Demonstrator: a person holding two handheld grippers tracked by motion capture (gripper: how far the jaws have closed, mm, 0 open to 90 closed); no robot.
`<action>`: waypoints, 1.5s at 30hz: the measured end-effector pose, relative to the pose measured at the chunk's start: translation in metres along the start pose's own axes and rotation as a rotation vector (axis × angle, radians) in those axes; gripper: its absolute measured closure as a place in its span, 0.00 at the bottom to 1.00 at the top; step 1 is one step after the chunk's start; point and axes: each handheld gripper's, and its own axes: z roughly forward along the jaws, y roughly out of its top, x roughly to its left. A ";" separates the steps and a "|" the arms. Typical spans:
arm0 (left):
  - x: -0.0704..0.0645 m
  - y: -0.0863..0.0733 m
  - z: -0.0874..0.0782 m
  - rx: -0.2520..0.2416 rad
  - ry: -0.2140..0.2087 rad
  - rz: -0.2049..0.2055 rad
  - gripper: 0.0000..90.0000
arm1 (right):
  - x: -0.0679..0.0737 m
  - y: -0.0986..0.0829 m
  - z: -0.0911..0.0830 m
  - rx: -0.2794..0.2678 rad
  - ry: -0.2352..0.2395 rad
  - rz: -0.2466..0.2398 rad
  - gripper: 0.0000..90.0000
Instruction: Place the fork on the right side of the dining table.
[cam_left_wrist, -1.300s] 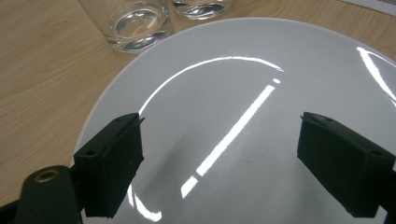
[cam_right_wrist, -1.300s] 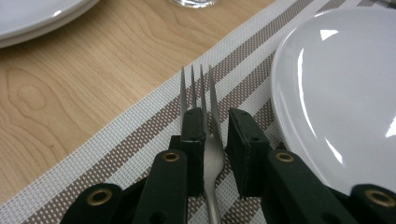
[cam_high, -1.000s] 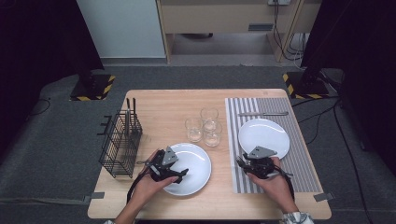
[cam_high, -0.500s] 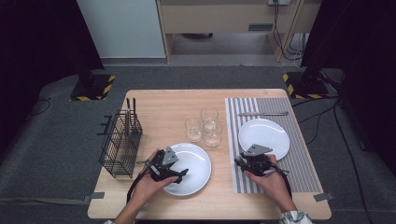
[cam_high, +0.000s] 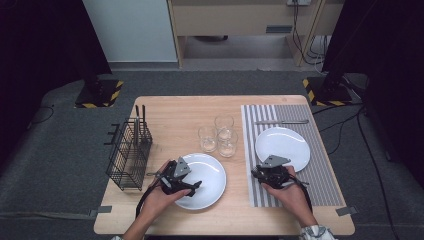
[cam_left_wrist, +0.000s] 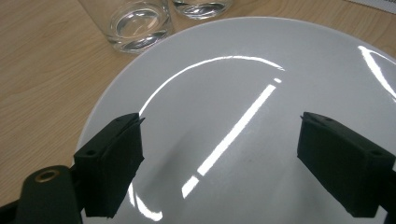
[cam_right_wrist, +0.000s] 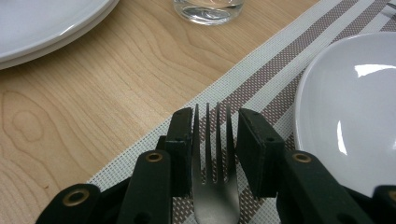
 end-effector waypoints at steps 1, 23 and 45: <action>0.000 0.000 0.000 0.002 -0.001 0.001 0.15 | 0.000 0.000 0.000 0.004 0.003 -0.001 0.75; 0.005 0.000 -0.004 -0.006 0.024 -0.002 0.15 | -0.010 0.019 0.011 0.023 0.036 -0.045 0.77; 0.006 -0.001 -0.005 -0.009 0.023 -0.009 0.15 | -0.002 0.021 0.008 -0.029 0.094 -0.049 0.66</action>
